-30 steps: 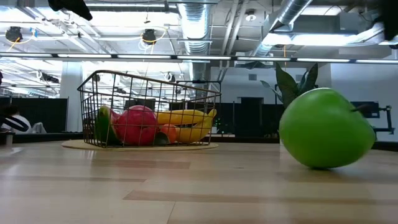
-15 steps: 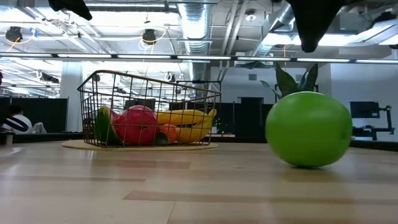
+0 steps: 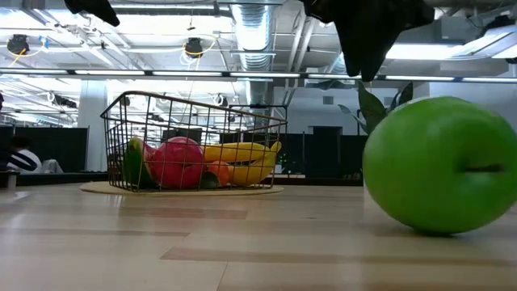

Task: Build produce basket
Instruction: Put the green apple into the wire basket

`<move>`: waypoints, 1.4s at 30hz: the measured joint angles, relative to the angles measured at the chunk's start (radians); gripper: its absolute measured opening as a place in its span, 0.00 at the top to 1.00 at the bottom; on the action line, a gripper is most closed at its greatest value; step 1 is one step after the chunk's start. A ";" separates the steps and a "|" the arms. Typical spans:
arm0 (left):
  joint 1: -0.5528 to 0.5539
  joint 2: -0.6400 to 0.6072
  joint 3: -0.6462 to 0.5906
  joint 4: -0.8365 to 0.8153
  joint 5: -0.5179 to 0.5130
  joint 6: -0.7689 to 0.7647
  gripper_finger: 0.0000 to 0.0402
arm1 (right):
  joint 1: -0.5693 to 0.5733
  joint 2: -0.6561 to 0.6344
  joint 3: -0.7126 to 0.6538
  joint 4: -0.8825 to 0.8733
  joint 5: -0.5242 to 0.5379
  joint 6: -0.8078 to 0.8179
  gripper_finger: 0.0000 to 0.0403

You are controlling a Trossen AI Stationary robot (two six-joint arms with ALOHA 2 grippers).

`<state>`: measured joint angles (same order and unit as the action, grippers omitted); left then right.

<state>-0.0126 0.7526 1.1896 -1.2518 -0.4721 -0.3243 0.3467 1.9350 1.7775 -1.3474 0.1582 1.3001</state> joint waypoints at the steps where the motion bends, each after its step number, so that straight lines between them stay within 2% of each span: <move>1: 0.000 0.000 0.000 0.000 -0.001 0.004 1.00 | -0.005 0.000 0.000 -0.001 0.000 -0.002 0.69; 8: 0.000 0.000 0.000 0.000 -0.004 0.006 1.00 | 0.000 0.000 0.000 -0.005 0.000 -0.003 0.63; 16: 0.000 0.000 0.000 0.000 -0.003 -0.010 1.00 | 0.027 0.000 0.000 -0.079 0.001 0.020 0.62; 25: 0.000 0.000 0.000 0.000 0.022 -0.028 1.00 | 0.082 0.000 0.000 -0.225 0.001 0.150 0.62; 42: 0.000 0.000 0.000 0.000 0.042 -0.044 1.00 | 0.242 0.000 -0.044 -0.223 -0.001 0.529 0.62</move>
<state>-0.0128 0.7528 1.1896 -1.2515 -0.4304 -0.3678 0.5888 1.9350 1.7332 -1.5703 0.1570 1.8291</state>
